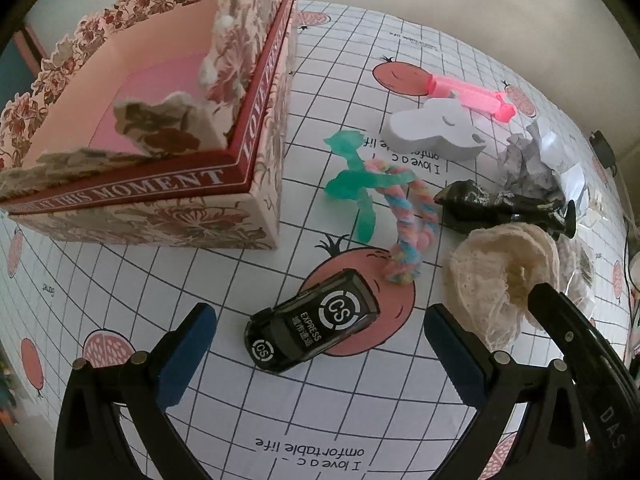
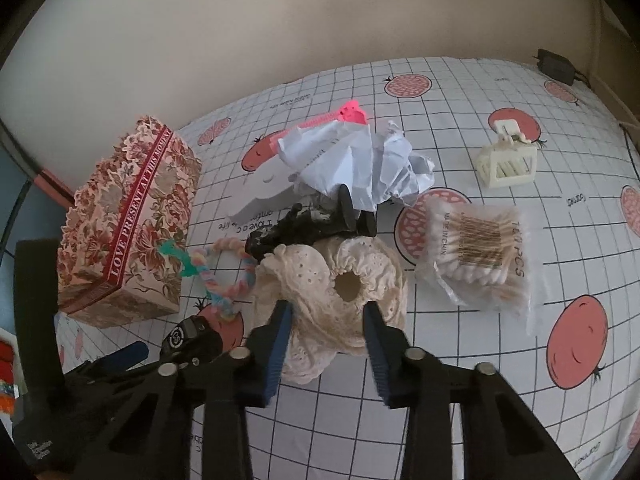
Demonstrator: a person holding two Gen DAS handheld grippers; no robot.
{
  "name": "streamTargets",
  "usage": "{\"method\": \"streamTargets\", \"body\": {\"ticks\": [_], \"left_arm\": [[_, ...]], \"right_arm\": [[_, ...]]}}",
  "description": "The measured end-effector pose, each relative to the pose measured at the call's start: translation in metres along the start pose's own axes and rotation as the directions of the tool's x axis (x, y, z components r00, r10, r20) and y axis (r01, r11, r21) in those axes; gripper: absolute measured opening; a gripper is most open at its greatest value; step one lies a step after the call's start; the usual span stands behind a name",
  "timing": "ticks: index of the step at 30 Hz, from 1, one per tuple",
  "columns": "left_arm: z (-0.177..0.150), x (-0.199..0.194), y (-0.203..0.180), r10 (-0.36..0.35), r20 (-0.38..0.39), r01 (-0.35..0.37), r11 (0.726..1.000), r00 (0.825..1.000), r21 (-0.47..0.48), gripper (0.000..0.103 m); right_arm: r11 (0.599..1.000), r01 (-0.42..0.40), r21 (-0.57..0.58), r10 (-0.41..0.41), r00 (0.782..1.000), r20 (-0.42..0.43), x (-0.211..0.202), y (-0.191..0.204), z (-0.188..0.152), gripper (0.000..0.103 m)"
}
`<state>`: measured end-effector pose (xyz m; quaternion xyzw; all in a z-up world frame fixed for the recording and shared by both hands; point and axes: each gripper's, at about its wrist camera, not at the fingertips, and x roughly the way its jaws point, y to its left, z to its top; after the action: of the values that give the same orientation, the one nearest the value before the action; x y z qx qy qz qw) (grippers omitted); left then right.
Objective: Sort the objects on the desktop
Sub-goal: 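Close the right gripper on the cream lace fabric and lift it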
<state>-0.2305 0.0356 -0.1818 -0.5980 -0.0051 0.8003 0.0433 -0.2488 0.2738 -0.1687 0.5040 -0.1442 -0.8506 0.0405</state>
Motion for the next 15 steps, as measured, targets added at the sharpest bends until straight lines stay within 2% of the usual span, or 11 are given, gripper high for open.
{"method": "streamTargets", "body": {"ticks": [1,6,7,15], "left_arm": [[0.0005,0.0001,0.0011,-0.004,-0.002,0.004,1.0,1.0,-0.005,0.103],[0.003,0.0017,0.006,0.003,-0.003,-0.003,1.0,1.0,-0.008,0.102],[0.0036,0.0018,0.0066,0.008,-0.001,-0.008,1.0,1.0,-0.004,0.099],[0.0062,0.0074,0.0072,0.012,-0.021,-0.012,1.0,1.0,0.029,0.083]], "right_arm": [[1.0,-0.002,-0.001,0.002,1.0,0.0,0.0,0.0003,0.0,0.026],[1.0,-0.002,0.015,0.003,1.0,-0.012,0.0027,-0.0018,-0.001,0.012],[1.0,-0.002,0.021,0.003,1.0,-0.011,0.0021,-0.0026,-0.0008,0.009],[0.999,0.005,0.034,-0.005,1.0,0.007,-0.0049,-0.002,0.0025,0.008]]}}
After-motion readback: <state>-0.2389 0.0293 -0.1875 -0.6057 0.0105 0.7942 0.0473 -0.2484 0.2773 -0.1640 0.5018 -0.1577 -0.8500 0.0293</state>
